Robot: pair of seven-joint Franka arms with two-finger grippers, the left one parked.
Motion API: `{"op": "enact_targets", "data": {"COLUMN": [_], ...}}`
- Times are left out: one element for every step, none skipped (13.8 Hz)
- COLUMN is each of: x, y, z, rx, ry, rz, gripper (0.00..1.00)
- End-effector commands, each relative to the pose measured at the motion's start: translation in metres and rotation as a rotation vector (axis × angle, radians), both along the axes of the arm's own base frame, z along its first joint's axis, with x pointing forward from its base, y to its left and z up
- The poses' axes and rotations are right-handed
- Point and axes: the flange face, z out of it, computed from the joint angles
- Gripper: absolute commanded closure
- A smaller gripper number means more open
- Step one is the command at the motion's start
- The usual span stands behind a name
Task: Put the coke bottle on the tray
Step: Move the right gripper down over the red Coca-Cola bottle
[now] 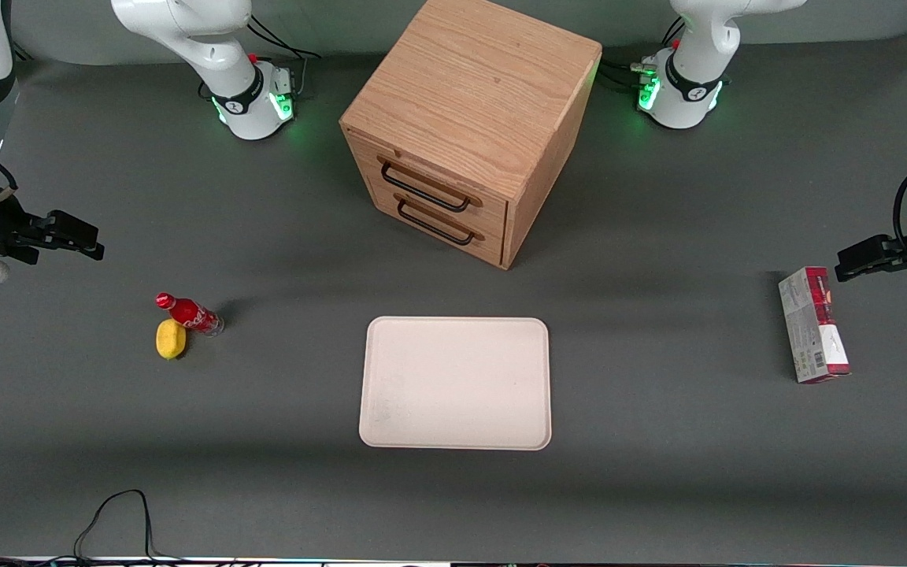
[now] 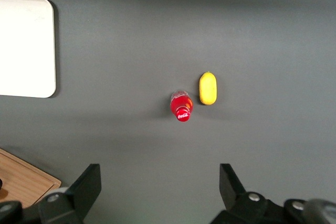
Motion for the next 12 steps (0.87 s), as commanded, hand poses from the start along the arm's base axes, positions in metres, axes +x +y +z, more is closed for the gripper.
{"op": "enact_targets", "data": {"x": [-0.003, -0.002, -0.002, -0.002, -0.002, -0.005, -0.007, -0.01, -0.012, -0.014, -0.021, -0.029], "y": [0.004, 0.004, 0.004, 0.004, 0.002, -0.004, -0.012, -0.025, -0.037, -0.042, -0.045, -0.045], "z": [0.008, 0.007, 0.005, 0.004, 0.003, 0.001, -0.002, -0.005, -0.005, -0.003, -0.002, -0.002], "rx": [-0.02, -0.02, -0.021, -0.02, -0.022, -0.03, -0.043, -0.044, -0.042, -0.041, -0.039, -0.037], "ry": [0.002, 0.004, 0.007, 0.01, 0.013, 0.029, 0.039, 0.047, 0.045, 0.04, 0.034, 0.026], "rz": [-0.012, -0.012, -0.012, -0.007, -0.006, -0.001, 0.007, 0.009, 0.015, 0.025, 0.024, 0.024], "gripper": [0.0, 0.0, 0.0, 0.0, 0.0, 0.0, 0.0, 0.0, 0.0, 0.0, 0.0, 0.0]}}
